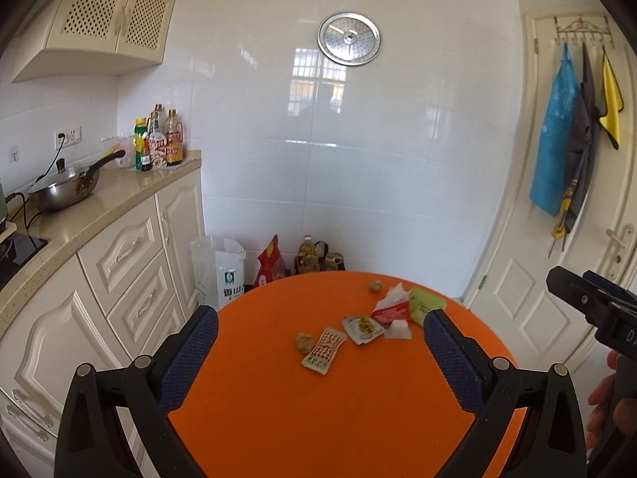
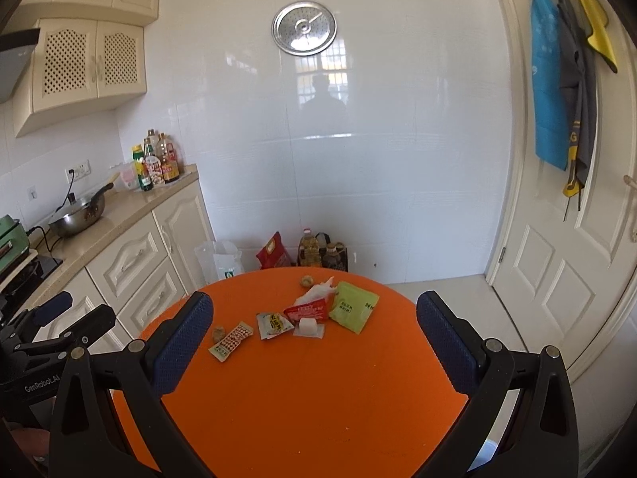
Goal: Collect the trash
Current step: 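Move both tools back over the orange table toward the remaining items, then grasp the white tofu box with the right tool while the left tool grasps the brown lump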
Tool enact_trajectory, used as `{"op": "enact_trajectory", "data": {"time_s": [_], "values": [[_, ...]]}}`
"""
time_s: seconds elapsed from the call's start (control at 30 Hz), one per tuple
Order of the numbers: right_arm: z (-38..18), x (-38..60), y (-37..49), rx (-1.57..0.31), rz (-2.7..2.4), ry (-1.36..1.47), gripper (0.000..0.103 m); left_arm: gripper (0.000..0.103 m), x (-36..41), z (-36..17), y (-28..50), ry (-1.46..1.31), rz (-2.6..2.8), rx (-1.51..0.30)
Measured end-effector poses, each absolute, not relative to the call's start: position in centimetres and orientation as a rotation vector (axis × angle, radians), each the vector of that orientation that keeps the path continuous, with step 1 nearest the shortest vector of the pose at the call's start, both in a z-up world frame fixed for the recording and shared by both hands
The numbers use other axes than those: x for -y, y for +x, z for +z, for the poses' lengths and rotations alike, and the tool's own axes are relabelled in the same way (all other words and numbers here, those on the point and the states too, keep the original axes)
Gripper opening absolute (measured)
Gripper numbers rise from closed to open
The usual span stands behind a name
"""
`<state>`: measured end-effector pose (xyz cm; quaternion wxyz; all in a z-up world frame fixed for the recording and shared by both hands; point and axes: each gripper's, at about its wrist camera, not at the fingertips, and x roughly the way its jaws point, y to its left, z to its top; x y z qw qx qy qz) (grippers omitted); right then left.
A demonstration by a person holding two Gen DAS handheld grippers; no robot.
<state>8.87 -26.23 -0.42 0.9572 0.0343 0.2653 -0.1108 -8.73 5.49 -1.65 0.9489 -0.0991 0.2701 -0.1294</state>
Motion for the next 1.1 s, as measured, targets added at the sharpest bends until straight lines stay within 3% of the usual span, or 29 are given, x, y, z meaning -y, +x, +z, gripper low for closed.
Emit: {"op": "enact_trajectory", "data": {"time_s": [0.43,0.83,0.9,0.97,1.1], "values": [[-5.7,27.2,14.5,-0.685,-0.212,0.074,0.103,0.102,-1.7,-5.8,3.0,-0.185,-0.284,-0.711],[-15.8,29.2,22.3,-0.902,-0.201,0.132,0.103,0.102,3.7,-11.8,15.8,-0.157,-0.306,-0.847],[-17.7,29.9,23.8,-0.932,-0.205,0.159,0.095,0.102,4.9,-12.6,17.7,-0.144,-0.315,-0.864],[-19.4,30.6,25.1,-0.962,-0.203,0.192,0.079,0.102,5.7,-13.4,19.0,-0.145,-0.319,-0.877],[-21.6,31.6,27.0,-0.984,-0.2,0.239,0.065,0.102,6.7,-14.5,22.2,-0.143,-0.313,-0.894]]}}
